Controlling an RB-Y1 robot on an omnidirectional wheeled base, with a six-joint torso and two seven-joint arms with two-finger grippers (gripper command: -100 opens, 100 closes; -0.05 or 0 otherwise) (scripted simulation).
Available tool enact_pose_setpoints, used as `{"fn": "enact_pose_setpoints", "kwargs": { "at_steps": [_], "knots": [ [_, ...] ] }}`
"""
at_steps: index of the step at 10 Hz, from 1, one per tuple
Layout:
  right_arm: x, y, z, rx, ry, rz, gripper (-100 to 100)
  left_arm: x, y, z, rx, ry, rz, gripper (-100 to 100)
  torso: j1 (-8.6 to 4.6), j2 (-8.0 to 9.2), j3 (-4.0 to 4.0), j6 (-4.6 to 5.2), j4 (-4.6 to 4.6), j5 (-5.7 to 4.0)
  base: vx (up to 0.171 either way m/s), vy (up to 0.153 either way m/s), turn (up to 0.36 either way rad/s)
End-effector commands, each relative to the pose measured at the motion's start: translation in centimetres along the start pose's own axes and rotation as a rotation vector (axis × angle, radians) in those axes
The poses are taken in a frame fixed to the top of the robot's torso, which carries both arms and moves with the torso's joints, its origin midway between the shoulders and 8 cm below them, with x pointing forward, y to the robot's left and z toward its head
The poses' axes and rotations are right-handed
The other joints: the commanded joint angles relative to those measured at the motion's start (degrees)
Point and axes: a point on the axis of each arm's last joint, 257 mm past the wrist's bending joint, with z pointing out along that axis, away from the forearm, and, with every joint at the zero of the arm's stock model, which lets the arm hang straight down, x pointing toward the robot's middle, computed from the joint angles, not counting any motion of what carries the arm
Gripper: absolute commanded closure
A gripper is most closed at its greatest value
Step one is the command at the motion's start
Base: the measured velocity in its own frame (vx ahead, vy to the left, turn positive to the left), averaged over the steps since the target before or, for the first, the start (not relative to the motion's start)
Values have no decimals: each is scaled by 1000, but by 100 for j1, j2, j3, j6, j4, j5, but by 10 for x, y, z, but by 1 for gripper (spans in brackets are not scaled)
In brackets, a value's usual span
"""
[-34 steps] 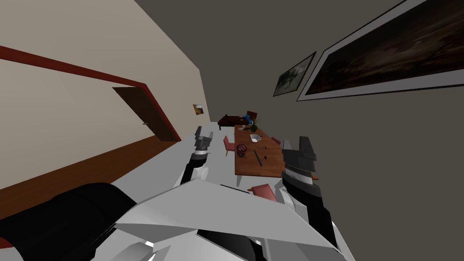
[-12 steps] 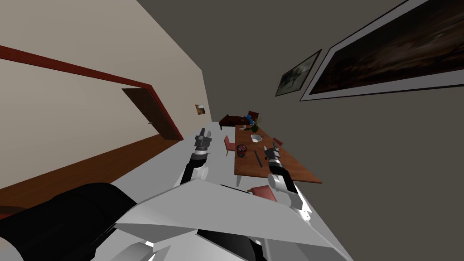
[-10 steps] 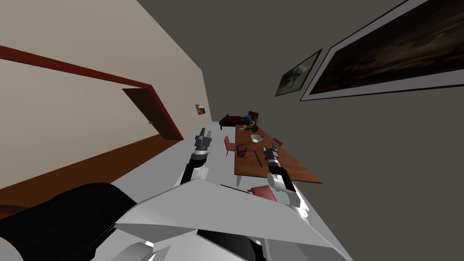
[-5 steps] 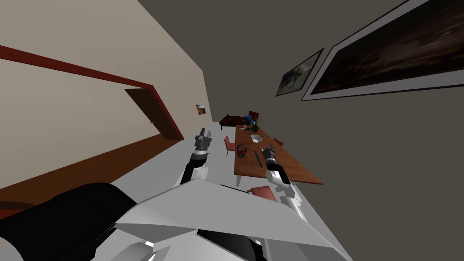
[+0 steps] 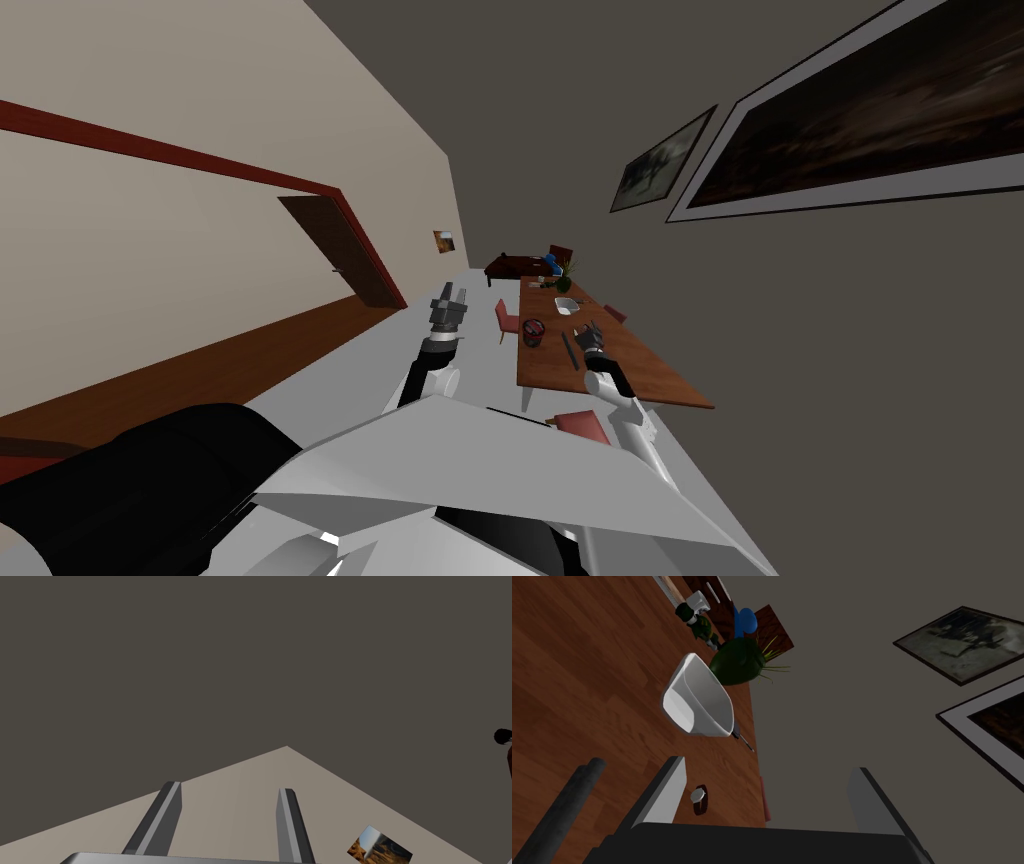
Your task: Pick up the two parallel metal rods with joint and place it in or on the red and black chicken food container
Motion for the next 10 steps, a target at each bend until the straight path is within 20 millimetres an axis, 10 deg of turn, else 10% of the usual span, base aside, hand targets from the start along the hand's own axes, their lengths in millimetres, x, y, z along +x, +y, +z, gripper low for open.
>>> {"fn": "enact_pose_setpoints", "kwargs": {
  "at_steps": [1,10],
  "knots": [
    [-11,-16,2,35,-26,29,-100,0,0,0,0,0,0,0,0,0,0,0,0,0,-1,-9,14],
    [-44,-67,31,187,-138,257,-100,0,0,0,0,0,0,0,-1,0,0,2,-1,-1,0,-9,11]
  ]
}}
